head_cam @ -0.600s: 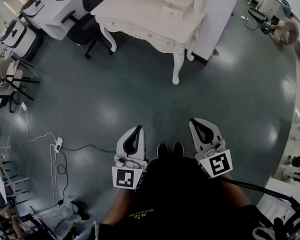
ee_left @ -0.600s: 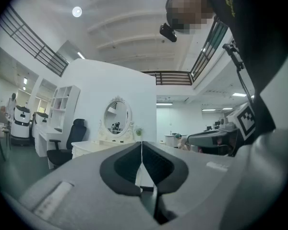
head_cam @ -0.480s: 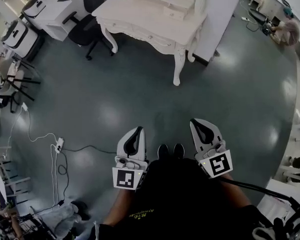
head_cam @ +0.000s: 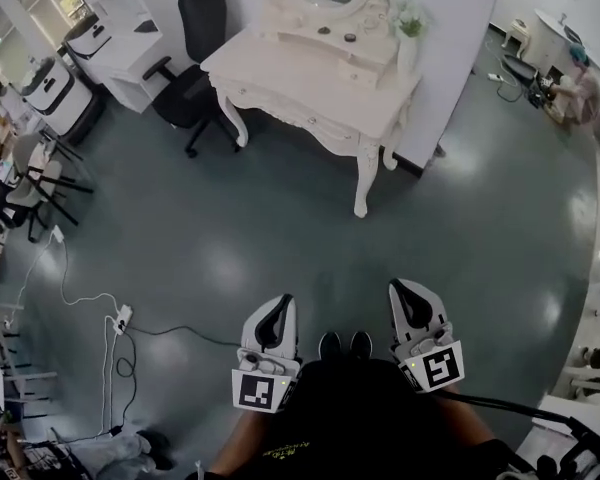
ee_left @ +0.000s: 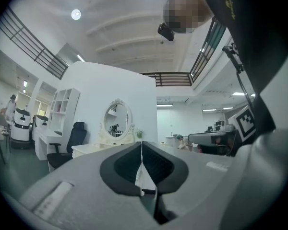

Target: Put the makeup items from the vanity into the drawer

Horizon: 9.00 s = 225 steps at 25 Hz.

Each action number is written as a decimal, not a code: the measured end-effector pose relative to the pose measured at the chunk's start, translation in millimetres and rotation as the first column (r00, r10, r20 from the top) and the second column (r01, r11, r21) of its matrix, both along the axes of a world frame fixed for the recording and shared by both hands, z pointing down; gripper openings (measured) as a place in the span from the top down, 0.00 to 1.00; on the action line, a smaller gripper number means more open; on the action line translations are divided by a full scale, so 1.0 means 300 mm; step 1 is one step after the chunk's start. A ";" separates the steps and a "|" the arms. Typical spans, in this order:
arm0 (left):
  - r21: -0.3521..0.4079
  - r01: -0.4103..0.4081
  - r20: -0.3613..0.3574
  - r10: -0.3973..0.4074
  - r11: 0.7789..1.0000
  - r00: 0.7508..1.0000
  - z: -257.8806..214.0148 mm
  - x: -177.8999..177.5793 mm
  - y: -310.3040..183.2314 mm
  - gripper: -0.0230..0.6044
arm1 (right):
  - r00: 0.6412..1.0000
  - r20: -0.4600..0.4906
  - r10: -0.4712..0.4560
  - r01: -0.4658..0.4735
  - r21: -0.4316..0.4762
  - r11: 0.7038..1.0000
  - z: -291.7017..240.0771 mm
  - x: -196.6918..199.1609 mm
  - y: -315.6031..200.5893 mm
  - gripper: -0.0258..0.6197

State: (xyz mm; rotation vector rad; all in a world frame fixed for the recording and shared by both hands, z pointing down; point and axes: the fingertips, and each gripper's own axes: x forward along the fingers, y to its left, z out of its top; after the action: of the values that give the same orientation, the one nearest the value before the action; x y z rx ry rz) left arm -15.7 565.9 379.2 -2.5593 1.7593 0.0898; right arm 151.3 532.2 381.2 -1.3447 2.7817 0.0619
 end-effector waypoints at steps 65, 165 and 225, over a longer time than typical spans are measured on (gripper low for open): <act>-0.138 0.052 0.019 -0.050 0.989 0.999 0.100 -0.507 -2.101 0.93 | 0.998 -0.002 0.064 -0.064 0.080 0.995 -0.149 -0.316 -2.325 0.48; -0.332 0.045 0.038 -0.034 0.942 0.999 0.307 -0.449 -2.308 0.93 | 0.927 -0.371 -0.046 -0.291 -0.794 0.534 0.827 -0.057 -2.908 0.64; -0.148 -0.071 0.015 0.074 0.986 0.997 0.109 -0.417 -2.323 0.93 | 1.000 -0.031 -0.003 -0.003 -0.189 0.982 -0.108 -0.293 -2.623 0.73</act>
State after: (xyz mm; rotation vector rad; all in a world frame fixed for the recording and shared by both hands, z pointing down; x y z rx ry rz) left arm -140.8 -130.9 411.8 -2.7161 1.7270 -0.0665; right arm 63.5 -254.7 348.7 -1.3928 2.8760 -0.1883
